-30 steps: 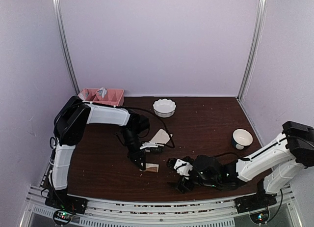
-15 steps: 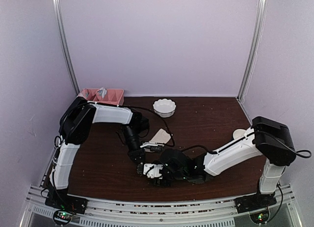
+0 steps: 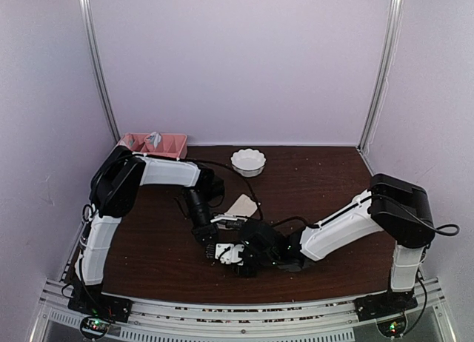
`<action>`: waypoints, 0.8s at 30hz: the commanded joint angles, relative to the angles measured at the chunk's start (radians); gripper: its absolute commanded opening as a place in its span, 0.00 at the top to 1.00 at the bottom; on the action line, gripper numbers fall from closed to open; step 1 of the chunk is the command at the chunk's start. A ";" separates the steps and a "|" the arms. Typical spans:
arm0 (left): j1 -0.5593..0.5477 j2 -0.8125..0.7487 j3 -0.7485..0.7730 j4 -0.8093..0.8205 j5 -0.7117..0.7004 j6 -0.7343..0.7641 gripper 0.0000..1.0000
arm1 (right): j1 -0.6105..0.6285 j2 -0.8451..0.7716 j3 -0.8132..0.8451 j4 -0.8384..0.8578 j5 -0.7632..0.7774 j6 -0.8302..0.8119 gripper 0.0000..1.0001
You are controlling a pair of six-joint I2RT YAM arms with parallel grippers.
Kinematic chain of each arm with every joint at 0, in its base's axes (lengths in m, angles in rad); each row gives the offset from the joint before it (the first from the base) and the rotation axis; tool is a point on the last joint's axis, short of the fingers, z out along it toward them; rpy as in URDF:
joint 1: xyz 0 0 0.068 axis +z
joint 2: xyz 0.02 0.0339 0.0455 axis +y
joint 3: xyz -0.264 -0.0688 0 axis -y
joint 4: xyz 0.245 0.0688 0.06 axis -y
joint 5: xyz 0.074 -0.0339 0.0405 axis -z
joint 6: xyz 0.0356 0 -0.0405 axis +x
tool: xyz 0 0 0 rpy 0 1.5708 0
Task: Roll the socks
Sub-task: Roll the sock at the center of the board.
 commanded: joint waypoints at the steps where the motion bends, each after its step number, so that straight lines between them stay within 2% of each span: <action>1: 0.009 0.018 0.019 -0.029 -0.009 0.032 1.00 | -0.013 0.032 0.011 -0.050 0.010 -0.004 0.76; 3: 0.010 0.019 0.021 -0.028 -0.016 0.029 1.00 | -0.014 0.034 0.015 -0.070 0.007 -0.002 0.84; 7: 0.013 0.018 0.030 -0.024 -0.026 0.020 1.00 | -0.015 0.039 0.017 -0.090 -0.003 0.022 0.92; 11: 0.026 -0.021 0.018 0.004 -0.043 0.006 0.84 | -0.036 0.048 0.042 -0.141 -0.053 0.093 0.98; 15: 0.047 -0.130 -0.054 0.091 -0.058 -0.010 0.75 | -0.097 0.050 0.060 -0.182 -0.226 0.200 1.00; 19: 0.065 -0.279 -0.171 0.211 -0.059 -0.011 0.72 | -0.151 0.053 0.071 -0.194 -0.434 0.346 1.00; 24: 0.071 -0.410 -0.300 0.337 -0.082 -0.019 0.71 | -0.190 0.090 0.110 -0.242 -0.593 0.504 1.00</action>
